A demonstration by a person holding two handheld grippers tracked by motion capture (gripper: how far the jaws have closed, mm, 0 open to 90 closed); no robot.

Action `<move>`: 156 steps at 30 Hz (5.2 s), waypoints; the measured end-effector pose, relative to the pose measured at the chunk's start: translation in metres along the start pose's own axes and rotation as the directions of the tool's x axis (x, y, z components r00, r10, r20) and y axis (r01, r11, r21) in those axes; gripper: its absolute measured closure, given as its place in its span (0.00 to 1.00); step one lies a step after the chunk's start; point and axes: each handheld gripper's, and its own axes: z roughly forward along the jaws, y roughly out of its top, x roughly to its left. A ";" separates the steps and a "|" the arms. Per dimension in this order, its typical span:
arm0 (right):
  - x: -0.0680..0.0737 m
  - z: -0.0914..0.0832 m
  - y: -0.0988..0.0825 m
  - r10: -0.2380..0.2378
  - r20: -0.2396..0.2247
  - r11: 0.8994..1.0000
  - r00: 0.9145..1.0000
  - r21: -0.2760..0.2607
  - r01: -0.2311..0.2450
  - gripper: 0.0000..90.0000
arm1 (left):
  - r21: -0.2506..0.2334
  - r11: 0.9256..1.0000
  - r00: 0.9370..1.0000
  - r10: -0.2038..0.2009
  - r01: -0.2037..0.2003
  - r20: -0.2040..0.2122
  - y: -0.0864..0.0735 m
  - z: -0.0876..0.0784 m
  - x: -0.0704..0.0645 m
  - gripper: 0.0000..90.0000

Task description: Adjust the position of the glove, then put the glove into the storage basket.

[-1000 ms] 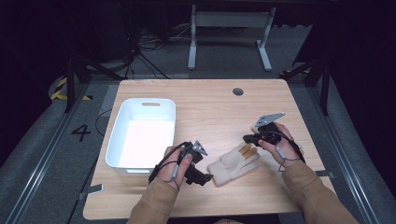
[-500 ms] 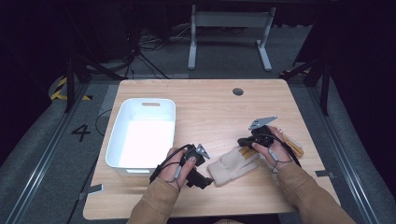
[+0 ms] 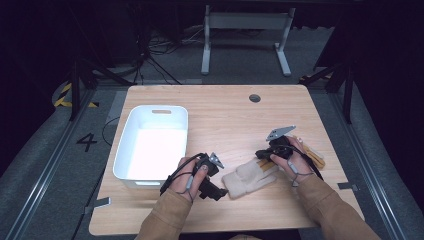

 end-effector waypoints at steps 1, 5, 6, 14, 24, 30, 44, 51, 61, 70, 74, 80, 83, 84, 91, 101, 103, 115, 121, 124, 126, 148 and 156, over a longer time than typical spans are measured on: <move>-0.001 -0.002 -0.003 0.006 0.001 1.000 1.000 0.004 -0.006 0.96 | -0.003 1.000 1.000 -0.001 0.001 -0.002 0.002 0.001 0.001 0.21; -0.001 -0.007 -0.007 0.015 0.005 1.000 1.000 0.013 -0.015 0.96 | -0.004 1.000 1.000 -0.004 0.004 -0.003 0.006 0.003 0.002 0.21; -0.001 -0.007 -0.007 0.015 0.005 1.000 1.000 0.013 -0.015 0.96 | -0.004 1.000 1.000 -0.004 0.004 -0.003 0.006 0.003 0.002 0.21; 0.001 -0.018 -0.018 0.029 0.018 0.999 0.999 0.032 -0.029 0.95 | -0.021 1.000 1.000 -0.009 0.009 -0.001 0.014 0.006 0.006 0.21; 0.004 -0.029 -0.027 0.044 0.017 0.998 0.999 0.046 -0.044 0.95 | -0.025 1.000 1.000 0.003 -0.003 -0.001 0.024 0.010 0.008 0.21; 0.006 -0.032 -0.031 0.057 0.008 0.997 0.998 0.054 -0.058 0.97 | -0.035 0.999 1.000 0.002 -0.002 0.002 0.028 0.011 0.010 0.21; 0.007 -0.045 -0.036 0.074 0.013 0.997 0.997 0.023 -0.075 0.93 | -0.053 0.999 1.000 -0.006 0.006 0.001 0.033 0.009 0.014 0.21; 0.003 -0.063 -0.038 0.104 0.036 0.992 0.994 -0.072 -0.101 0.81 | -0.071 0.997 1.000 -0.013 0.013 -0.002 0.035 0.008 0.015 0.21; -0.008 -0.078 -0.041 0.131 0.111 0.980 0.985 -0.165 -0.111 0.64 | -0.084 0.996 1.000 -0.016 0.015 -0.003 0.035 0.006 0.016 0.21; -0.022 -0.086 -0.047 0.196 0.157 0.962 0.968 -0.221 -0.159 0.53 | -0.080 0.997 1.000 -0.019 0.018 -0.006 0.034 0.006 0.018 0.21; -0.031 -0.090 -0.052 0.250 0.181 0.947 0.951 -0.250 -0.201 0.50 | -0.074 0.997 1.000 -0.017 0.017 -0.005 0.031 0.005 0.018 0.21; -0.049 -0.088 -0.061 0.305 0.224 0.940 0.926 -0.227 -0.254 0.47 | -0.079 0.997 1.000 -0.024 0.023 -0.003 0.028 0.004 0.018 0.21; -0.055 -0.083 -0.066 0.317 0.262 0.940 0.911 -0.213 -0.266 0.47 | -0.075 0.997 1.000 -0.024 0.024 -0.008 0.027 0.003 0.018 0.21; -0.057 -0.082 -0.067 0.317 0.270 0.941 0.909 -0.205 -0.268 0.47 | -0.075 0.997 1.000 -0.025 0.024 -0.008 0.026 0.003 0.018 0.21; -0.067 -0.075 -0.072 0.348 0.291 0.931 0.891 -0.214 -0.294 0.47 | -0.075 0.997 0.999 -0.034 0.033 -0.011 0.024 0.004 0.018 0.21; -0.073 -0.062 -0.073 0.354 0.299 0.930 0.886 -0.212 -0.300 0.51 | -0.065 0.997 0.999 -0.037 0.036 -0.013 0.023 0.006 0.018 0.21; -0.074 -0.060 -0.074 0.348 0.290 0.934 0.892 -0.188 -0.303 0.65 | -0.065 0.997 0.999 -0.038 0.037 -0.014 0.023 0.006 0.018 0.21; -0.075 -0.065 -0.075 0.326 0.301 0.943 0.896 -0.168 -0.287 0.77 | -0.063 0.997 0.999 -0.039 0.039 -0.012 0.023 0.007 0.017 0.21; -0.071 -0.073 -0.071 0.283 0.285 0.953 0.916 -0.189 -0.236 0.77 | -0.065 0.997 0.999 -0.039 0.039 -0.010 0.023 0.006 0.018 0.21; -0.067 -0.079 -0.070 0.258 0.295 0.959 0.920 -0.193 -0.207 0.77 | -0.065 0.997 0.999 -0.036 0.035 -0.008 0.024 0.006 0.019 0.21; -0.064 -0.084 -0.068 0.249 0.293 0.959 0.923 -0.207 -0.193 0.76 | -0.066 0.997 0.999 -0.035 0.034 -0.008 0.025 0.007 0.019 0.21; -0.037 -0.123 -0.058 0.198 0.247 0.951 0.948 -0.284 -0.125 0.76 | -0.072 0.997 1.000 -0.010 0.011 0.016 0.036 0.011 0.018 0.21; -0.028 -0.130 -0.055 0.157 0.213 0.954 0.964 -0.286 -0.092 0.76 | -0.074 0.997 1.000 -0.008 0.010 0.029 0.039 0.010 0.019 0.21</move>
